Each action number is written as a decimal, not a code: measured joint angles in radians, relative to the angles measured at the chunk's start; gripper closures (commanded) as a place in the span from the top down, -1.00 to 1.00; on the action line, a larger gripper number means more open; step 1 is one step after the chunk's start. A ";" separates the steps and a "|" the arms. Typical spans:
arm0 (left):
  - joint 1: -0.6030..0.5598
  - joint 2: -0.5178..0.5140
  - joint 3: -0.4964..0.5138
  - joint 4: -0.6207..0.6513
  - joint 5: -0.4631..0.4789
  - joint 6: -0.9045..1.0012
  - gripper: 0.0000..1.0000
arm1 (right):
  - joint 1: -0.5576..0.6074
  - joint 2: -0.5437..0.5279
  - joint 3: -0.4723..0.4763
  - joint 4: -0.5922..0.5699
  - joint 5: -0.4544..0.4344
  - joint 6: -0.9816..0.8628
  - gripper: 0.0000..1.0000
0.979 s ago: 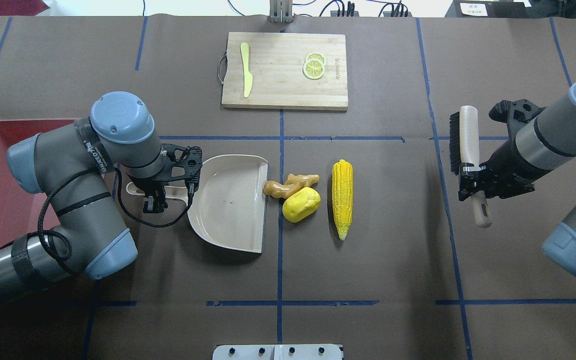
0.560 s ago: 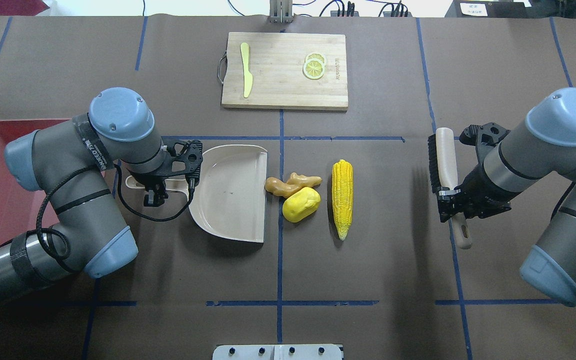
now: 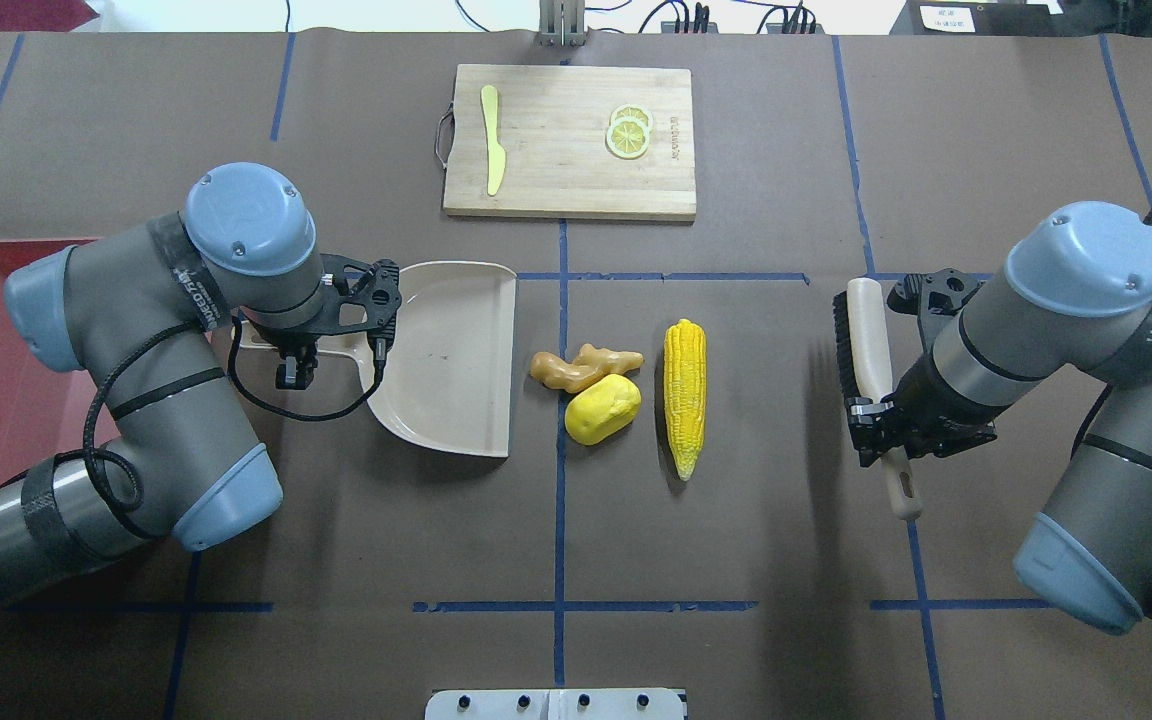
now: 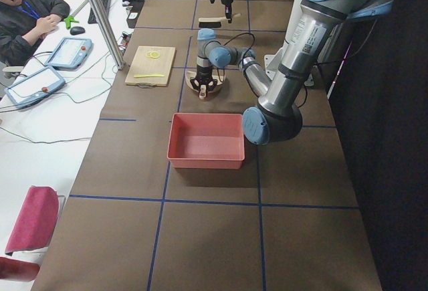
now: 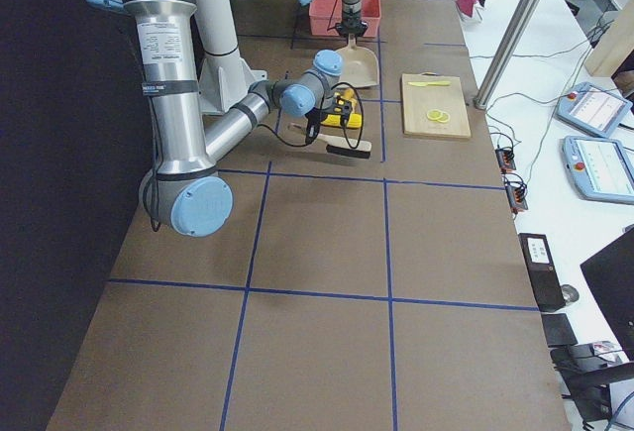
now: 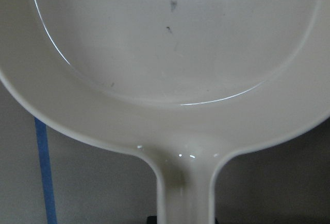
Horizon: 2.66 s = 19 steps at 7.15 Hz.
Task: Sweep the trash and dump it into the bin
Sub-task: 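Tilt the dustpan up with left gripper while right brings brush toward corn, then sweep the corn, potato and ginger into the dustpan with the right brush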
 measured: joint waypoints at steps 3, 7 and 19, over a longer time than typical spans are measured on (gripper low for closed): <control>0.021 -0.065 -0.005 0.134 0.002 0.000 -1.00 | -0.042 0.044 -0.005 -0.057 -0.029 0.005 -1.00; 0.061 -0.115 0.006 0.238 0.004 0.002 -1.00 | -0.105 0.065 -0.023 -0.063 -0.055 0.007 -1.00; 0.098 -0.293 0.203 0.247 0.005 -0.010 -0.97 | -0.241 0.436 -0.280 -0.058 -0.100 0.163 -1.00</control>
